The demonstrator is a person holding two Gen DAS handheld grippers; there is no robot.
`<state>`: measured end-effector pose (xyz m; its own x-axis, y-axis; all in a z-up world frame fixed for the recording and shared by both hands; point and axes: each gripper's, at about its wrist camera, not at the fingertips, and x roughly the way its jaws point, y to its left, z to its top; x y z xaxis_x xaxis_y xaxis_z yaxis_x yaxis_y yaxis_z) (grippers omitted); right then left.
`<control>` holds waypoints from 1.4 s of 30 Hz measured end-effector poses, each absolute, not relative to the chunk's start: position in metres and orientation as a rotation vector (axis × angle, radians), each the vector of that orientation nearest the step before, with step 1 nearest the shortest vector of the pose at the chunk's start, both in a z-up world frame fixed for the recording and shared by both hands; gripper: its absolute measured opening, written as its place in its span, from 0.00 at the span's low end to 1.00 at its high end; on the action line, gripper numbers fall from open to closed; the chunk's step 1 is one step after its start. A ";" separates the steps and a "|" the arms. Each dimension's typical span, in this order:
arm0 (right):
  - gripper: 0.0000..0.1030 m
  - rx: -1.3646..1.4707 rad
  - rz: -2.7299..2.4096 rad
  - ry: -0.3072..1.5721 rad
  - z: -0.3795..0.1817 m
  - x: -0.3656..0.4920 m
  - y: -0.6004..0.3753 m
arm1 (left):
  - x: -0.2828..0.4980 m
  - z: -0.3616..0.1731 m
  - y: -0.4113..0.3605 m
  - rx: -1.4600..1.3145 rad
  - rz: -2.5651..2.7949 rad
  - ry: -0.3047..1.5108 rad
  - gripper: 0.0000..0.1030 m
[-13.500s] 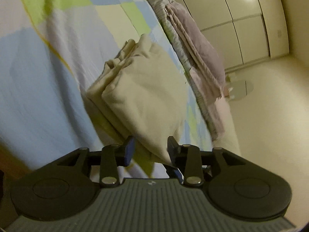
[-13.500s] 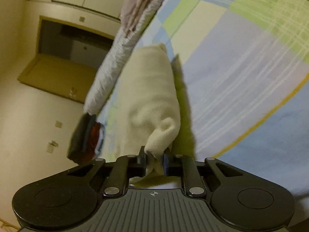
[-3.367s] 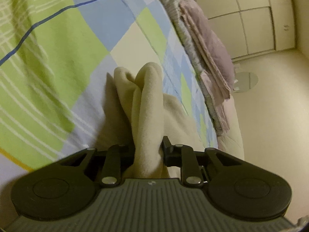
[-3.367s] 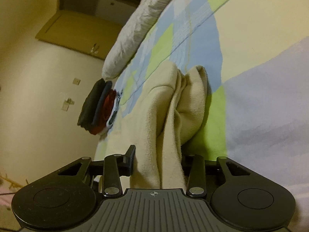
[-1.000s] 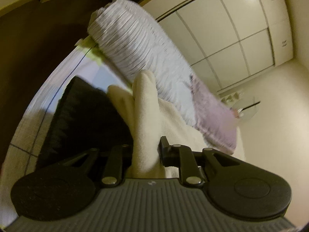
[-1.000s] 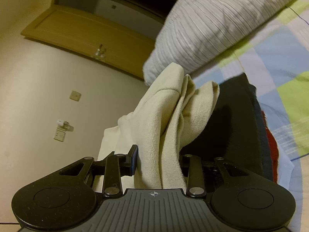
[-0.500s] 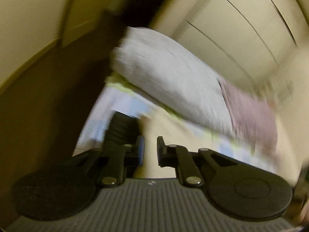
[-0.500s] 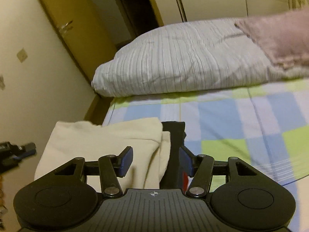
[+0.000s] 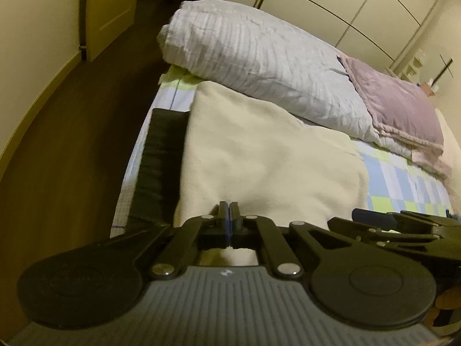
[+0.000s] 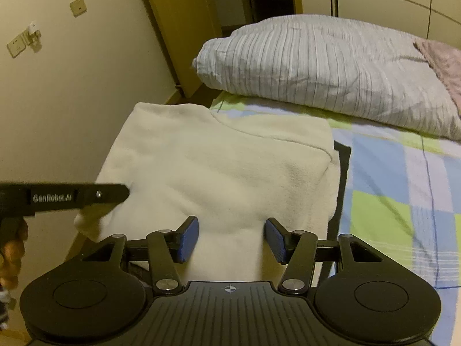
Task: Fold clothes
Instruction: 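Lower the shirt onto the stack and open both grippers, then press and straighten the shirt on the stack with both grippers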
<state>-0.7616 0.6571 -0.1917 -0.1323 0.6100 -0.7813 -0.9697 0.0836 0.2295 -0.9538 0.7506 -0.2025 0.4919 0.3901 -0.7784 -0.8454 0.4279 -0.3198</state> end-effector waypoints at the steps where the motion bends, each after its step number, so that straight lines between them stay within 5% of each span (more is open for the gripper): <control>1: 0.53 -0.524 1.467 0.912 -0.193 -0.764 0.660 | -0.957 -0.204 0.753 -0.784 0.853 0.677 0.03; 24: 0.53 -0.372 1.413 0.943 -0.161 -0.701 0.665 | -0.945 -0.160 0.767 -0.756 0.877 0.599 0.08; 36: 0.44 -0.279 1.285 1.063 -0.214 -0.657 0.713 | -0.928 -0.212 0.823 -0.768 0.911 0.579 0.05; 42: 0.44 -0.224 1.344 1.015 -0.185 -0.659 0.691 | -0.950 -0.196 0.811 -0.794 0.922 0.530 0.04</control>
<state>-0.6590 0.6908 -0.1853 -0.1080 0.6958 -0.7101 -0.8735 0.2746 0.4019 -0.9501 0.8111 -0.1956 0.5130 0.4929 -0.7028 -0.8553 0.3621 -0.3705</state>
